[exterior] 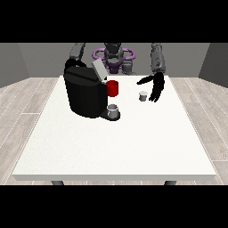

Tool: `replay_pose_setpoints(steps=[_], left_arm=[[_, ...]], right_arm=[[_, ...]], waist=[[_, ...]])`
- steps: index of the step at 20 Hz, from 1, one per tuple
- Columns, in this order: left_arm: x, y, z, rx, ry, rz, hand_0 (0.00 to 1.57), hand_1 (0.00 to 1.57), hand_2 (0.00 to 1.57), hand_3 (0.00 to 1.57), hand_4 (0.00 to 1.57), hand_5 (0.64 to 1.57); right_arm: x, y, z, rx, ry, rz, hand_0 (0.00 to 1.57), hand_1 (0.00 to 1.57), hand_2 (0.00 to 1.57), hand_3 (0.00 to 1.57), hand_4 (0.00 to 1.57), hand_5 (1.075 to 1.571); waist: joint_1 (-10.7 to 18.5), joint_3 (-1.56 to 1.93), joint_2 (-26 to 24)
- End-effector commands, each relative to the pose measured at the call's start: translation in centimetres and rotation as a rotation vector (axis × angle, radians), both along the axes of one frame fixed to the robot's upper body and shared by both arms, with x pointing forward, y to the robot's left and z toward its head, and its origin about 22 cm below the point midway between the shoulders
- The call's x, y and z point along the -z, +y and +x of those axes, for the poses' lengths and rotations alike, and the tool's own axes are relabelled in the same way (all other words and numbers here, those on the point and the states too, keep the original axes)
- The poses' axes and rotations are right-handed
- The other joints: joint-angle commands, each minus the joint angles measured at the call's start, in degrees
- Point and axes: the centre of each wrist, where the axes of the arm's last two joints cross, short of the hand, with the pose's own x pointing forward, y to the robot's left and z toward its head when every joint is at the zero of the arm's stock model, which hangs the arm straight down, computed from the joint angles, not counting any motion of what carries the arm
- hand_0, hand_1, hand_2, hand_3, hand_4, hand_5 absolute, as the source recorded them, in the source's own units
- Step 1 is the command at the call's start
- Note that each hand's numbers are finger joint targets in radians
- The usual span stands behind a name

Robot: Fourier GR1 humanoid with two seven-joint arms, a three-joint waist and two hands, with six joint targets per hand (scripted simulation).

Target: Insert the coffee pod into the coffee machine and close the lid

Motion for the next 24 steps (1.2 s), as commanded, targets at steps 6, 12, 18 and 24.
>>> replay_pose_setpoints(steps=[6,12,18,24], left_arm=[[1.6,0.9,-0.1,0.038,0.061,0.181,0.58,0.58,0.72,0.47,0.00,1.571],[1.7,1.9,0.2,0.012,-0.048,0.281,0.65,0.65,0.79,0.53,0.00,1.571],[2.9,0.4,0.2,0.023,-0.080,0.295,0.77,0.77,0.92,0.69,0.35,1.571],[1.0,1.2,1.7,-0.005,-0.087,0.419,0.99,0.99,1.09,0.87,0.29,1.571]], right_arm=[[1.0,1.0,0.2,0.007,0.015,0.026,0.00,0.00,0.00,0.00,0.39,1.571],[0.1,0.8,-0.1,-0.034,-0.025,-0.003,0.00,0.00,0.00,0.00,0.48,1.571],[-0.9,-0.2,0.7,0.004,0.033,-0.014,0.00,0.00,0.00,0.00,0.52,1.571],[-0.4,1.1,0.4,-0.002,0.019,0.016,0.00,0.00,0.00,0.00,0.51,1.571]], waist=[[-0.53,0.01,0.71],[-2.92,-0.02,2.97],[-1.33,-0.02,0.30],[-2.96,-0.01,0.65]])
